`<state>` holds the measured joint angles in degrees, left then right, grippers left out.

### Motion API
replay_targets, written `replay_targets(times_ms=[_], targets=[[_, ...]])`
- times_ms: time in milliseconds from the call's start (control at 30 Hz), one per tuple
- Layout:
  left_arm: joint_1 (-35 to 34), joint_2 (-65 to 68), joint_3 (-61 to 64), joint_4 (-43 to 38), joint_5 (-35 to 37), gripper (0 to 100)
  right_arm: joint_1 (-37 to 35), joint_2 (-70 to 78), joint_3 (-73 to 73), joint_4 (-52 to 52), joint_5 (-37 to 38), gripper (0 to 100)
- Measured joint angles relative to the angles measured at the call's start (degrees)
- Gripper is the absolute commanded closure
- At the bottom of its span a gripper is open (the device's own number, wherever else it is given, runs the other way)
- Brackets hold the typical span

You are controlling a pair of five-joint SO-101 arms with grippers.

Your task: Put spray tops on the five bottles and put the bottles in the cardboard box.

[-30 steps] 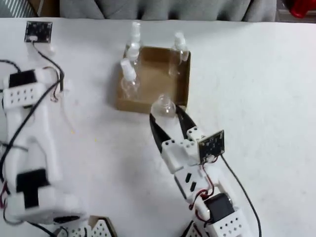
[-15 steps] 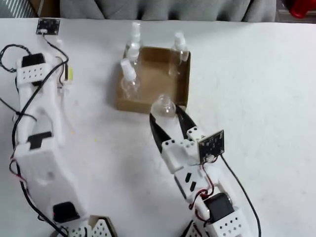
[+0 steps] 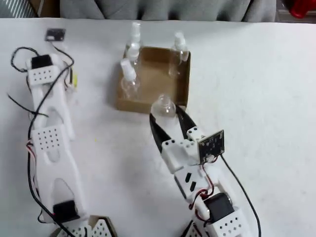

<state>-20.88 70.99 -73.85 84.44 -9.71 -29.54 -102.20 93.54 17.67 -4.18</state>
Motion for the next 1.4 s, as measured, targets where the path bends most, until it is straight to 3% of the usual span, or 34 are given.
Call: replay_targets(times_ms=[300, 400, 500, 967, 1100, 1400], targets=[[0.1, 10.6, -19.3, 11.8, 0.3, 84, 0.1, -0.1, 0.0, 0.0, 0.0, 98.4], [0.1, 10.6, -19.6, 14.7, 0.3, 87, 0.0, -0.1, 0.0, 0.0, 0.0, 98.4], [0.0, 10.5, -19.6, 15.5, 0.3, 99, 0.1, -0.1, 0.0, 0.0, 0.0, 98.4], [-1.6, 3.4, -19.5, 17.5, -0.1, 98, 0.1, -0.2, 0.0, 0.0, 0.0, 98.4], [-2.9, -4.1, -13.6, 17.5, -0.1, 98, 0.0, -0.2, 0.0, 0.0, 0.0, 98.4], [-3.4, -27.8, 12.7, 17.5, -0.1, 98, 0.0, -0.2, 0.0, 0.0, 0.0, 98.4]])
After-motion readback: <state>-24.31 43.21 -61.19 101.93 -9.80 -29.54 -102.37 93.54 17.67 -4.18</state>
